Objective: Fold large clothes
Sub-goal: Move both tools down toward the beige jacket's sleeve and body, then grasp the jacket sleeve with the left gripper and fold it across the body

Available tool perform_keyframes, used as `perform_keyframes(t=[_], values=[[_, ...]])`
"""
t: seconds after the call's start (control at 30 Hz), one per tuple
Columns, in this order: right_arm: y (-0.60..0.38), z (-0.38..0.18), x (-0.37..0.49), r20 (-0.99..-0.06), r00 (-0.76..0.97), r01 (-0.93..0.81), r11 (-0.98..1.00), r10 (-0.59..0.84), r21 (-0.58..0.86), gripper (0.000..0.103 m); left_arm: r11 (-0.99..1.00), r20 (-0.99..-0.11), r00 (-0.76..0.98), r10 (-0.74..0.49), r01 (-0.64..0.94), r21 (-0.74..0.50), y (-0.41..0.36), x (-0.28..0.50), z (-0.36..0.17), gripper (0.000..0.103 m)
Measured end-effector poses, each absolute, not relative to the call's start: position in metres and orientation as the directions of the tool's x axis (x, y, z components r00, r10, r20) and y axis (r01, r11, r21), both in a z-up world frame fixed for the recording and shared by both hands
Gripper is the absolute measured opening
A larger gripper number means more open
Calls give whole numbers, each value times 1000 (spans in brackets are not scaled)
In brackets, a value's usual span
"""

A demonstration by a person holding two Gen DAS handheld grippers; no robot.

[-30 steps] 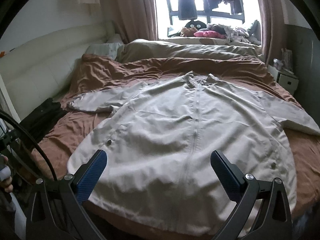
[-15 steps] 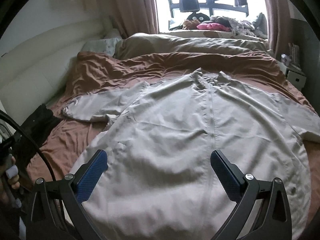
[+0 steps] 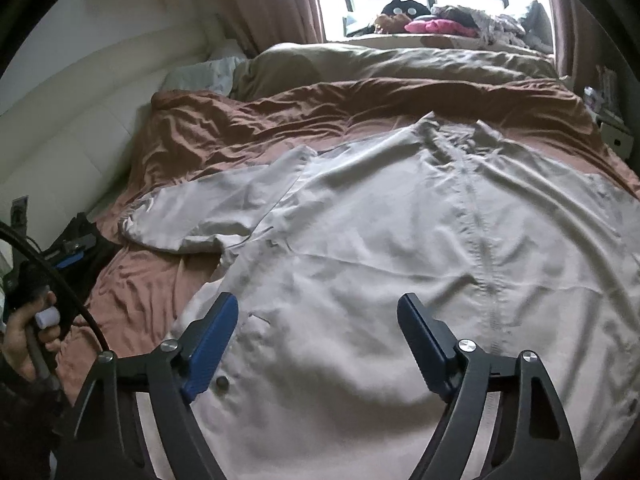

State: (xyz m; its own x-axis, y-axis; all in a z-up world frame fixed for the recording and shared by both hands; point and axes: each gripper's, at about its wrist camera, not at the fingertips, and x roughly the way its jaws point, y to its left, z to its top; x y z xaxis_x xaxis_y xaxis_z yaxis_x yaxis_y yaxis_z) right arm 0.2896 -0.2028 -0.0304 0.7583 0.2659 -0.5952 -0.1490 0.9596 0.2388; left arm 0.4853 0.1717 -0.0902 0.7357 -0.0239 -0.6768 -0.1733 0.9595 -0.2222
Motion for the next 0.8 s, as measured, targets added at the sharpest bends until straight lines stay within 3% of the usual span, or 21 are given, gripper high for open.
perform_keyframes(t=[0.53,0.6,0.63,0.7,0.77,0.8], values=[[-153,-44,389,-647,705,-138,951,291,278,76,897,-821,570,27,-376,-232,224,597,-175,75],[-147,-48,405,-658,689,-131,945,303,299,69,884,-836,549,26,-403,-238,230,605,-185,73],[-144,-49,414,-664,681,-128,943,309,308,68,879,-836,548,33,-414,-237,232,607,-186,69],[-139,-52,427,-667,675,-123,940,315,319,62,881,-829,556,66,-422,-213,231,613,-184,51],[-129,-57,443,-682,653,-126,935,330,333,55,880,-833,549,64,-425,-212,231,618,-182,21],[-123,-62,451,-689,634,-132,927,351,351,51,877,-830,555,54,-423,-226,232,621,-180,12]])
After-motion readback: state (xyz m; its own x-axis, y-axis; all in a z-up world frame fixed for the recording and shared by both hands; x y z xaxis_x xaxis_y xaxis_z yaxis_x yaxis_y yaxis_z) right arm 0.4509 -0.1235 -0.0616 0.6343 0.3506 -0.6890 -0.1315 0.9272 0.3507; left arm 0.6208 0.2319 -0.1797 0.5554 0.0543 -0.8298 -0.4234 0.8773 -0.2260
